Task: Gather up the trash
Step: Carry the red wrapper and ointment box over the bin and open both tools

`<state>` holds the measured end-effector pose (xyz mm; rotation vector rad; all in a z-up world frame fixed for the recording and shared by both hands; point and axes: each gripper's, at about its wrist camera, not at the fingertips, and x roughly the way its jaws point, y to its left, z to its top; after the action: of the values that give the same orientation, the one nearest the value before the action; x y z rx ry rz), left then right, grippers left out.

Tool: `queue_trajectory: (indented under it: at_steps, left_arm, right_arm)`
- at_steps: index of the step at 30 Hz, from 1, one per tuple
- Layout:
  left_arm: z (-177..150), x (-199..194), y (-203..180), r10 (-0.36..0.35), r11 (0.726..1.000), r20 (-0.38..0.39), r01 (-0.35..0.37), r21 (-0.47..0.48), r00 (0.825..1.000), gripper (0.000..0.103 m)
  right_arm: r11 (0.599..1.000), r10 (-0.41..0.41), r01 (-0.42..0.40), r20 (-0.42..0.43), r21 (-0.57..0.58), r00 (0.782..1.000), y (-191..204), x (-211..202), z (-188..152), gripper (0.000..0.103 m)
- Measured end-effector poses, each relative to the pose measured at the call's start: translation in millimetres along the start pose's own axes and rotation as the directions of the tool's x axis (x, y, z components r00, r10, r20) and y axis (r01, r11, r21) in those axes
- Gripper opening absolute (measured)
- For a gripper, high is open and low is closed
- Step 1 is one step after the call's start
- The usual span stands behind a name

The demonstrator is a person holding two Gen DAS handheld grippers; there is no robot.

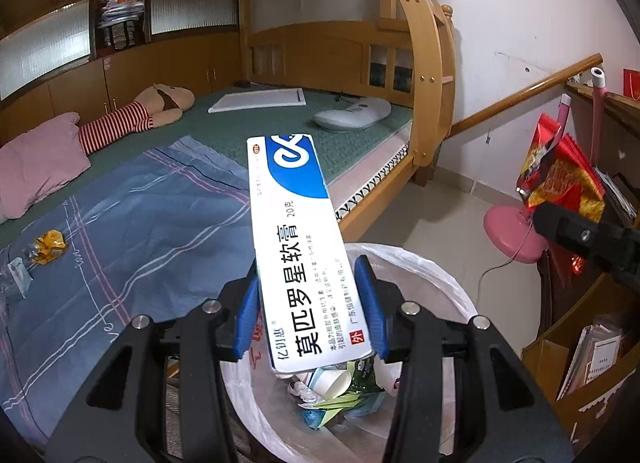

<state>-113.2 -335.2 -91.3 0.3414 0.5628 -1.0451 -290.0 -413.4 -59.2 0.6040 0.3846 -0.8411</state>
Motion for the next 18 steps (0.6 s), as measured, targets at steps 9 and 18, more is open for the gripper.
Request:
queue_trajectory:
  at_steps: [9,18]
  left_arm:
    - [-6.6,15.3,-8.8,-0.01,1.0,-0.037,0.01,0.01,0.999,0.07]
    - [-4.4,11.0,0.5,0.004,1.0,-0.026,-0.004,-0.017,1.0,0.072]
  right_arm:
    - [1.0,-0.01,0.01,-0.007,0.009,1.0,-2.5,3.8,1.3,0.033]
    - [1.0,-0.005,0.005,-0.033,0.003,0.999,-1.4,11.2,-3.0,0.033]
